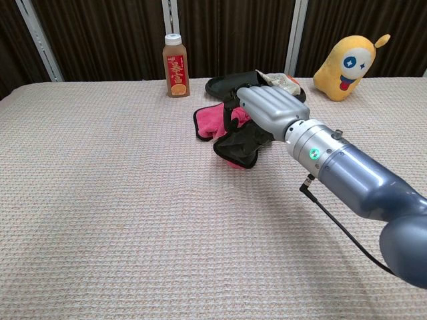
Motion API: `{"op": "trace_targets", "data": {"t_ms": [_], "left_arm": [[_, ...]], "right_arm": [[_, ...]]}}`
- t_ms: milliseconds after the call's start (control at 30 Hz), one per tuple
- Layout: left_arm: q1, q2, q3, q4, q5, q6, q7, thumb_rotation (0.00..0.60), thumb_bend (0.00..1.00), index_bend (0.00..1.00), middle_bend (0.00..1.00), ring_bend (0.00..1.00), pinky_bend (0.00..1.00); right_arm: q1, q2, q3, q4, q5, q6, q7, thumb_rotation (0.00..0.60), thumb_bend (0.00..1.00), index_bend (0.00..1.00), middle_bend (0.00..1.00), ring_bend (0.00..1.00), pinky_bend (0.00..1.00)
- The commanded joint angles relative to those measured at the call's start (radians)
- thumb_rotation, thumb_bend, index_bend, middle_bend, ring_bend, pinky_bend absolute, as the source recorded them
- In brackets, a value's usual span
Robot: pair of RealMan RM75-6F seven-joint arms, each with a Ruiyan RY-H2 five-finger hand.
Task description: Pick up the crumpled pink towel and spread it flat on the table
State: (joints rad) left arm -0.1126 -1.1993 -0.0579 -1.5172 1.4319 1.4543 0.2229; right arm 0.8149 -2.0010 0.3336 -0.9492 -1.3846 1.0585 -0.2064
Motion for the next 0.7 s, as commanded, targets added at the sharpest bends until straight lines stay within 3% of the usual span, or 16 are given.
{"op": "trace_targets", "data": {"t_ms": [33,700], "left_arm": [[0.0,-0.001,0.001,0.0,0.0,-0.001,0.002,0.6,0.0,0.0,0.0,0.0,0.0],[-0.002,-0.003,0.006,-0.005,0.011,0.0,0.002,0.6,0.0,0.0,0.0,0.0,0.0]], "right_arm": [[0.006,-0.007,-0.003,0.013,-0.003,0.009,0.018,0.6,0.31,0.53,0.22,0.12,0.1],[0.012,-0.013,-0.041,0.037,-0.013,0.035,0.042,0.6,0.5,0.63,0.23,0.12,0.11]]}}
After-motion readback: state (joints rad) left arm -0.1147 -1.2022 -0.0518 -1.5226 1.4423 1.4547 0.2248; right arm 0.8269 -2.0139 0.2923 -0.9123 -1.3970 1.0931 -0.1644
